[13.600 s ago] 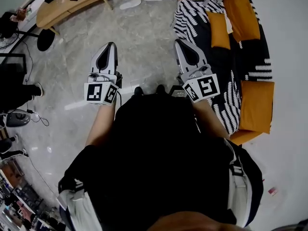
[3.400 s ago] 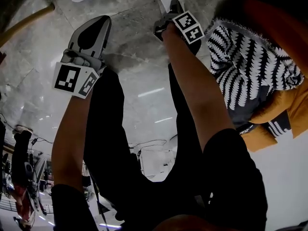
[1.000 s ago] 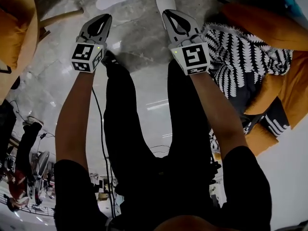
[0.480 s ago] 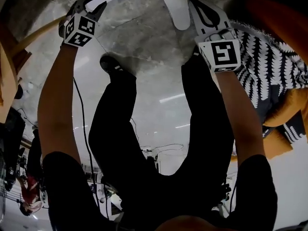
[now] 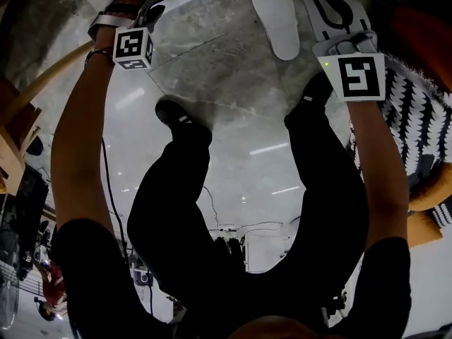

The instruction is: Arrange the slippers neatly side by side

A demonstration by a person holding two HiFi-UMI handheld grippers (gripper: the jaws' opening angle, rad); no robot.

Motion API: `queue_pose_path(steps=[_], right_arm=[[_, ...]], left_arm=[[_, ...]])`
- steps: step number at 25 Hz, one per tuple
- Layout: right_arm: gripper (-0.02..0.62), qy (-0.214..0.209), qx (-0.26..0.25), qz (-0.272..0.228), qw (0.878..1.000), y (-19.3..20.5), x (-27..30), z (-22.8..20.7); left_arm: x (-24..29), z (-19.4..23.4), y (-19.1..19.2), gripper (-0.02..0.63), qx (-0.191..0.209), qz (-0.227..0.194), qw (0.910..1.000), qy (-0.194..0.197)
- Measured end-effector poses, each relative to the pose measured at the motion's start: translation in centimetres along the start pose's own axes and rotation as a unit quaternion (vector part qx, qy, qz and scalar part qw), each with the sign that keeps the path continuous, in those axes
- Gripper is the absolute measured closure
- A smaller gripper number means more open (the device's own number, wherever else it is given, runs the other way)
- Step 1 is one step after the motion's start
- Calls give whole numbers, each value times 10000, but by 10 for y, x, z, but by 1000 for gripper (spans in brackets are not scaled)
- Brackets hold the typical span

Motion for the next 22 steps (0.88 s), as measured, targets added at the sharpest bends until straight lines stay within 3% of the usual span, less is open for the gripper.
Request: queue_pose_path(steps=[8,10,12,18,22], right_arm=[[557,157,222,-253,9993,-10,6,0],[558,142,225,-227,9994,-8,6,1],[557,110,253,-216,9994,-7,5,3],[557,33,284,-23,9996,-5,-18,-3],[558,41,410,-45,9991,-17,-47,-13]], left_arm=[[23,0,4,456,78,34,9999,-75],[24,3,2,540,32,-26,9999,-163],[22,5,1,571,-46,-68,9998,-175],[0,19,-17,583,-798,-16,9968,-28],[-32,32,-47,586,-1598,-88,9870,-130]])
Point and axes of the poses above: the fingertips, and each gripper's own axes: x forward along the fingers, z to its left, y out of its underside, the point moved 8 cm from there along -x, backward along the fingers, and after that the axes turned 14 degrees about -x, right-handed, at the moved point
